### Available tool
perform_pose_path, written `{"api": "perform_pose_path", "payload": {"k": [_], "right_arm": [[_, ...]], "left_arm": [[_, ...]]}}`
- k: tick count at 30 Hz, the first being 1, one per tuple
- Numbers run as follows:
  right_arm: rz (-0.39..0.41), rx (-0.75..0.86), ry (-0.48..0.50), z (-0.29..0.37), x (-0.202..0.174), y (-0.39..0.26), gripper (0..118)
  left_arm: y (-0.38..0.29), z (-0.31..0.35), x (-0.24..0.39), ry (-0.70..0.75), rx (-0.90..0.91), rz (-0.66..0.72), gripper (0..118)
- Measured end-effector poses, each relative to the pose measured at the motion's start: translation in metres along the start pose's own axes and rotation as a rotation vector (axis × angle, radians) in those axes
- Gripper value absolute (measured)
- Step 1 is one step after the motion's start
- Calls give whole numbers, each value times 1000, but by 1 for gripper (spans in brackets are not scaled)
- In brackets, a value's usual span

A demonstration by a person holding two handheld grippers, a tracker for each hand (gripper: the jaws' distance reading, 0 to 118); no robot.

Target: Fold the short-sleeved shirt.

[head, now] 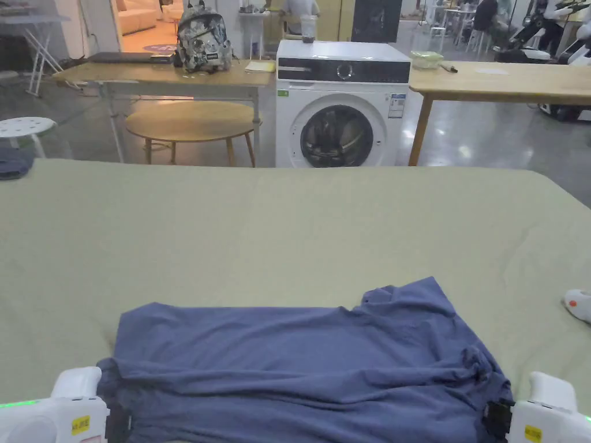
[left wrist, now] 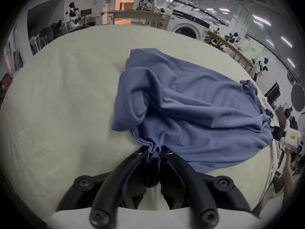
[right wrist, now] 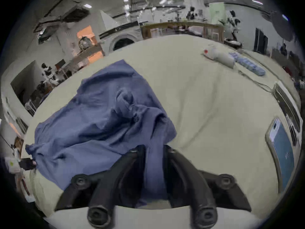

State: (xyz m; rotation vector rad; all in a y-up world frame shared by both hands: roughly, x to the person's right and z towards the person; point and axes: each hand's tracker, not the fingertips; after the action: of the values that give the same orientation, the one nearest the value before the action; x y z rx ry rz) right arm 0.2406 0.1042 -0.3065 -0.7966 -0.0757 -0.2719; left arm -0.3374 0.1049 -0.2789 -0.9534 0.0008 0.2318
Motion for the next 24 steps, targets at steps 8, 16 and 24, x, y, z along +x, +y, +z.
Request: {"api": "perform_pose_path", "payload": {"k": [8, 16, 24], "right_arm": [[81, 4, -37, 50, -2, 25, 4], [92, 76, 0, 133, 11, -10, 4], [137, -7, 0, 158, 25, -100, 9]], "left_arm": [[9, 64, -12, -81, 122, -62, 5], [-50, 154, -24, -89, 138, -161, 5], [-159, 158, -50, -135, 41, 4, 29]]}}
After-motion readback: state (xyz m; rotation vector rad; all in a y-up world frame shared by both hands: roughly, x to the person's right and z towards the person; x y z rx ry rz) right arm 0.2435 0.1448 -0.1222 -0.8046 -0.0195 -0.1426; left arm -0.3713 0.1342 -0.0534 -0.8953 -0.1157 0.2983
